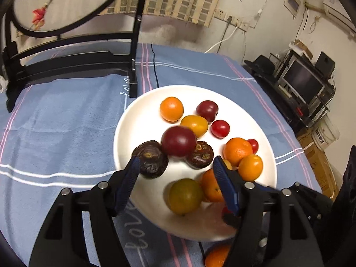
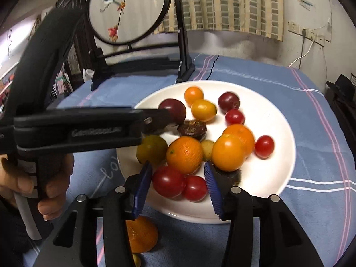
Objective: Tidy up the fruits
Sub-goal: 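Place both tomatoes on the white plate and open both grippers, then grasp a tangerine with the left gripper while the right grasps a yellow fruit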
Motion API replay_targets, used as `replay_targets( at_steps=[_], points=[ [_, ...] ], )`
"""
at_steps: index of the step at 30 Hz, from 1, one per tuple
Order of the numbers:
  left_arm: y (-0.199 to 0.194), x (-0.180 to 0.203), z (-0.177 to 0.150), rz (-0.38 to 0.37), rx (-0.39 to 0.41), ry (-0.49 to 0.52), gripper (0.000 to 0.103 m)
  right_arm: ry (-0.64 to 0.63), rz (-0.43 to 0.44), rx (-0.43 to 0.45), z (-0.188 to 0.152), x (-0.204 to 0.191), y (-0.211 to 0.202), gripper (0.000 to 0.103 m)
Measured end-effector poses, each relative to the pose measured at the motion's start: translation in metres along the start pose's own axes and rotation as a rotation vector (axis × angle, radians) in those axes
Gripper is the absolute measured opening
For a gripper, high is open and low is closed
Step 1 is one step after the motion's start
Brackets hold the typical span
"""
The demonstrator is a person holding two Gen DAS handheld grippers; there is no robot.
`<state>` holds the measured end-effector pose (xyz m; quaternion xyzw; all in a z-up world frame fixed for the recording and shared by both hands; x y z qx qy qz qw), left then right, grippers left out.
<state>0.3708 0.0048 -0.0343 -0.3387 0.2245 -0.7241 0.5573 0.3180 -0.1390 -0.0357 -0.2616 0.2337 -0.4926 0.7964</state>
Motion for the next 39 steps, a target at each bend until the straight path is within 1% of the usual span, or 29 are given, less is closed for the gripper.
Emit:
replay_targets(
  at_steps=[2, 3, 4, 6, 9, 11, 14, 17, 18, 20, 21, 23, 26, 28, 30, 34, 37, 39],
  points=[
    [-0.012, -0.003, -0.002, -0.002, 0.012, -0.016, 0.067, 0.012, 0.009, 0.026, 0.003, 0.003, -0.014, 0.052],
    [-0.020, -0.004, -0.005, -0.004, 0.018, -0.018, 0.067, 0.023, 0.008, 0.044, 0.003, 0.005, -0.022, 0.055],
    [-0.026, -0.005, -0.006, -0.005, 0.024, -0.019, 0.069, 0.036, 0.005, 0.059, 0.002, 0.008, -0.031, 0.060],
    [-0.040, -0.008, -0.014, 0.004, 0.044, -0.030, 0.074, 0.047, 0.010, 0.056, -0.002, 0.009, -0.039, 0.062],
    [-0.054, -0.010, -0.030, 0.010, 0.047, -0.029, 0.076, 0.019, 0.032, -0.002, -0.023, -0.002, -0.044, 0.062],
    [-0.058, -0.014, -0.041, 0.026, 0.039, -0.027, 0.077, -0.036, 0.035, -0.060, -0.045, -0.019, -0.042, 0.062],
    [-0.060, -0.015, -0.056, 0.039, 0.024, -0.020, 0.078, -0.069, 0.061, -0.123, -0.067, -0.035, -0.036, 0.062],
    [-0.059, -0.018, -0.070, 0.054, -0.006, -0.017, 0.078, -0.091, 0.061, -0.158, -0.078, -0.048, -0.029, 0.062],
    [-0.059, -0.018, -0.074, 0.051, -0.015, -0.023, 0.078, -0.106, 0.054, -0.161, -0.079, -0.052, -0.027, 0.060],
    [-0.059, -0.019, -0.081, 0.045, -0.029, -0.023, 0.078, -0.149, 0.033, -0.165, -0.081, -0.062, -0.022, 0.034],
    [-0.060, -0.018, -0.082, 0.045, -0.030, -0.019, 0.078, -0.167, 0.021, -0.178, -0.082, -0.064, -0.019, 0.026],
    [-0.062, -0.016, -0.086, 0.044, -0.027, -0.009, 0.078, -0.180, 0.018, -0.171, -0.082, -0.067, -0.020, 0.026],
    [-0.062, -0.009, -0.087, 0.032, -0.033, 0.004, 0.078, -0.162, 0.017, -0.132, -0.078, -0.061, -0.033, 0.026],
    [-0.060, -0.001, -0.090, 0.020, -0.041, 0.028, 0.078, -0.113, 0.009, -0.102, -0.072, -0.045, -0.043, 0.026],
    [-0.058, 0.009, -0.093, 0.010, -0.053, 0.057, 0.078, -0.074, -0.019, -0.087, -0.070, -0.028, -0.050, 0.026],
    [-0.044, 0.030, -0.104, -0.041, -0.124, 0.081, 0.078, 0.014, -0.071, -0.062, -0.066, 0.006, -0.060, 0.026],
    [-0.034, 0.042, -0.111, -0.030, -0.146, 0.132, 0.078, 0.065, -0.085, -0.040, -0.066, 0.023, -0.068, 0.026],
    [-0.027, 0.046, -0.114, -0.022, -0.157, 0.144, 0.076, 0.072, -0.084, -0.040, -0.064, 0.029, -0.065, 0.026]
  ],
)
Point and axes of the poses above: each gripper's, at about its wrist camera, not at the fingertips, and y roughly the way its jaws point, x to its right, z to its top, the point moved 2 cm from there along y, roughly the way its jaws point, and after that the axes turned 2 degrees about x, right-handed, at the moved point
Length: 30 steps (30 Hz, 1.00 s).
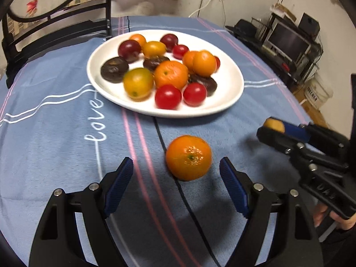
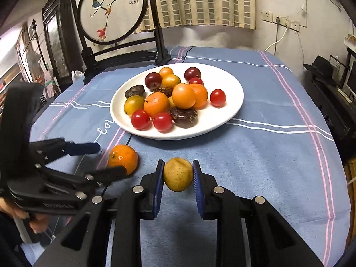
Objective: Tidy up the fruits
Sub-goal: 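Grasp a tangerine with the left gripper while the right grasps a yellow fruit, then place both fruits on the white plate and open both grippers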
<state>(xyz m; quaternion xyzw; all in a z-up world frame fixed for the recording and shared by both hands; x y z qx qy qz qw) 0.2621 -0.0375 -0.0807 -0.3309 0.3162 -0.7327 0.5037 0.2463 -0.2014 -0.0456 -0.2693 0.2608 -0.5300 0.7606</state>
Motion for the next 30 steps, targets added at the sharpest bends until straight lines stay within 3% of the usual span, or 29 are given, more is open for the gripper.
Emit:
replay_targets(
  at_steps=[1, 2, 3, 7, 22, 30],
  points=[
    [0.005, 0.001, -0.001, -0.002, -0.009, -0.001, 0.061, -0.003, 0.001, -0.003, 0.000, -0.001, 0.002, 0.026],
    [0.007, 0.001, 0.000, -0.008, -0.014, 0.004, 0.056, -0.007, 0.001, -0.003, -0.002, -0.002, 0.001, 0.026],
    [0.007, 0.004, 0.000, -0.013, -0.002, 0.022, 0.043, -0.011, 0.001, -0.002, -0.002, -0.003, 0.001, 0.026],
    [0.001, 0.012, -0.001, 0.038, 0.015, 0.068, 0.042, -0.018, 0.006, 0.002, -0.003, -0.005, 0.000, 0.026],
    [-0.064, -0.004, 0.024, 0.042, 0.137, 0.021, 0.042, 0.007, 0.020, 0.099, 0.021, -0.009, -0.017, 0.025],
    [-0.076, -0.020, 0.056, 0.074, 0.189, -0.011, 0.042, -0.051, 0.010, 0.167, 0.065, -0.019, -0.025, 0.025]
  ],
)
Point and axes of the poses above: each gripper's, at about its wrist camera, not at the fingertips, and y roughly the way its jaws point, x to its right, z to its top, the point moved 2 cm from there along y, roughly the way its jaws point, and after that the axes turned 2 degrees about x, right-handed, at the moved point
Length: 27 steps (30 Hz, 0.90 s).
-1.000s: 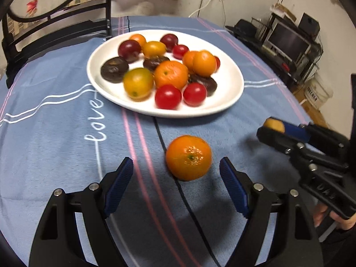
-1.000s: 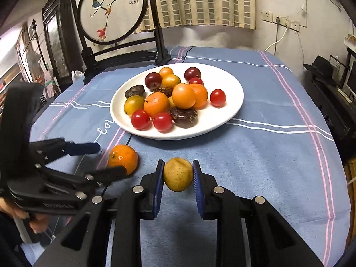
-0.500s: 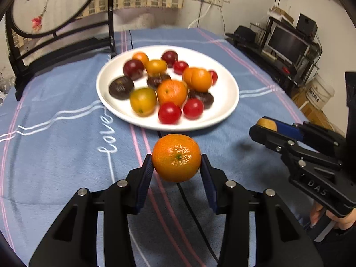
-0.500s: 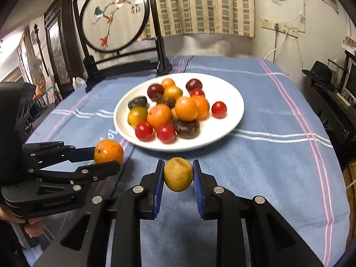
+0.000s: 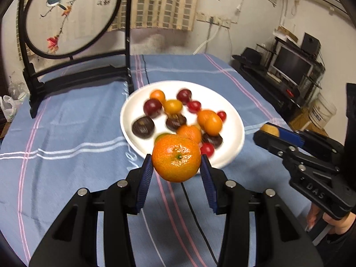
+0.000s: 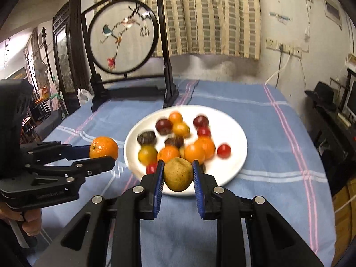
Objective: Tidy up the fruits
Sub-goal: 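Place both fruits on the white plate and open both grippers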
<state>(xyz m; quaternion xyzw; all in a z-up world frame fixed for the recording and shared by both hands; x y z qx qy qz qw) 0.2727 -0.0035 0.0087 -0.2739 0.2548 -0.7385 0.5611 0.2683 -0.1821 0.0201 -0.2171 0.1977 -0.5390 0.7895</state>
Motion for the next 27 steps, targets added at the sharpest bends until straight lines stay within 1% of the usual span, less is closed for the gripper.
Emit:
replay_targets(
  at_steps=[5, 8, 10, 13, 21, 24, 27],
  points=[
    [0.010, -0.014, 0.029, 0.020, 0.040, -0.038, 0.042, -0.012, 0.012, 0.023, 0.023, -0.004, 0.016, 0.025],
    [0.026, -0.018, 0.042, 0.032, 0.040, -0.052, 0.042, -0.015, 0.017, 0.004, 0.029, -0.007, 0.036, 0.025],
    [0.040, -0.021, 0.047, 0.039, 0.026, -0.065, 0.042, -0.016, 0.020, -0.010, 0.029, -0.009, 0.048, 0.025],
    [0.055, -0.023, 0.047, 0.032, 0.006, -0.078, 0.042, -0.005, 0.033, -0.029, 0.025, -0.008, 0.064, 0.026],
    [0.090, -0.021, 0.040, 0.027, -0.038, -0.085, 0.042, 0.003, 0.029, -0.092, 0.011, -0.002, 0.092, 0.026],
    [0.099, -0.021, 0.037, 0.022, -0.053, -0.091, 0.042, -0.002, 0.033, -0.089, 0.009, -0.003, 0.094, 0.026],
    [0.102, -0.022, 0.037, 0.022, -0.051, -0.096, 0.042, 0.004, 0.037, -0.085, 0.009, -0.004, 0.095, 0.026]
  ],
)
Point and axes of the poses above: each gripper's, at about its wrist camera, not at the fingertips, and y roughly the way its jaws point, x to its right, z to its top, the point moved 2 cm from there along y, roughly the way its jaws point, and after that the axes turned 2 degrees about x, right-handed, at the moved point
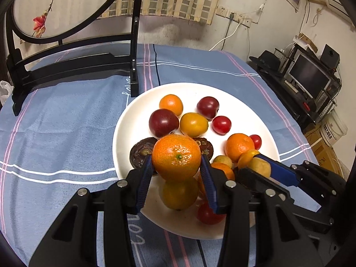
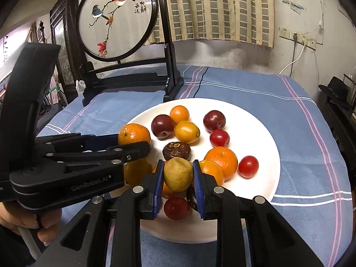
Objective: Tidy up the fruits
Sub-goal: 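Place both fruits on the white plate and open both grippers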
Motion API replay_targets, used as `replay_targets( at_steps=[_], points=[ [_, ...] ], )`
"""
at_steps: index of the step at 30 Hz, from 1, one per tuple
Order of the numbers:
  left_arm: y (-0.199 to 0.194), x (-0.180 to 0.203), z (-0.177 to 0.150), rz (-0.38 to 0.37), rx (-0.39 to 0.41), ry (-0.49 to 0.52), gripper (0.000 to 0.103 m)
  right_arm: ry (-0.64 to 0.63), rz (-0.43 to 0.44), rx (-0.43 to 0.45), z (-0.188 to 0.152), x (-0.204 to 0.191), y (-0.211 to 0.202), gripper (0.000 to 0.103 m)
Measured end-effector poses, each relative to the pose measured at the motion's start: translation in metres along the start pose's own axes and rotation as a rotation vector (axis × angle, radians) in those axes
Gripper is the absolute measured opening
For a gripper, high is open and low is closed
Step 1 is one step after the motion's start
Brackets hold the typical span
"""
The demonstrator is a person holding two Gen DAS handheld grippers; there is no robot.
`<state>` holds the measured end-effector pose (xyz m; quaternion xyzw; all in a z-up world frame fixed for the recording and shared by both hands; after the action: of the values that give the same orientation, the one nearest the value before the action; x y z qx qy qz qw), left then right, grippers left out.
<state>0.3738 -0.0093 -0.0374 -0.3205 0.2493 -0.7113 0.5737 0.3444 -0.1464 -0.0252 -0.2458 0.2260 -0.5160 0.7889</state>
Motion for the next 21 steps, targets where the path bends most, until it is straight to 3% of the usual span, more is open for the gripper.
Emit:
replay_targets(
  at_steps=[8, 14, 18, 20, 21],
  points=[
    [0.008, -0.008, -0.001, 0.026, 0.001, -0.013, 0.042, -0.062, -0.061, 0.031, 0.000, -0.009, 0.005, 0.026],
    [0.012, -0.010, -0.003, 0.029, -0.004, -0.025, 0.042, -0.056, -0.060, 0.031, 0.002, -0.008, 0.006, 0.026],
    [0.011, -0.012, -0.005, 0.028, -0.004, -0.045, 0.044, -0.043, -0.055, 0.041, 0.002, -0.006, 0.005, 0.033],
    [0.007, -0.015, -0.004, 0.038, 0.013, -0.052, 0.054, -0.026, -0.066, 0.055, 0.002, -0.003, 0.002, 0.041],
    [0.005, -0.017, -0.003, 0.058, 0.023, -0.059, 0.064, -0.013, -0.071, 0.060, 0.002, -0.001, 0.001, 0.049]
  ],
)
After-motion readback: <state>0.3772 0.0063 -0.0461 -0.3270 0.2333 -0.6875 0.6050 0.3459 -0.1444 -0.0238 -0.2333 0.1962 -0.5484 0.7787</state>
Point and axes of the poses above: each gripper's, at about its wrist camera, not at the fingertips, and y roughly the way its jaws point, x to its right, z to its top, the point moved 2 cm from there along y, roughly the way its jaws point, and after that the axes turned 2 degrees about x, right-handed, at the moved point
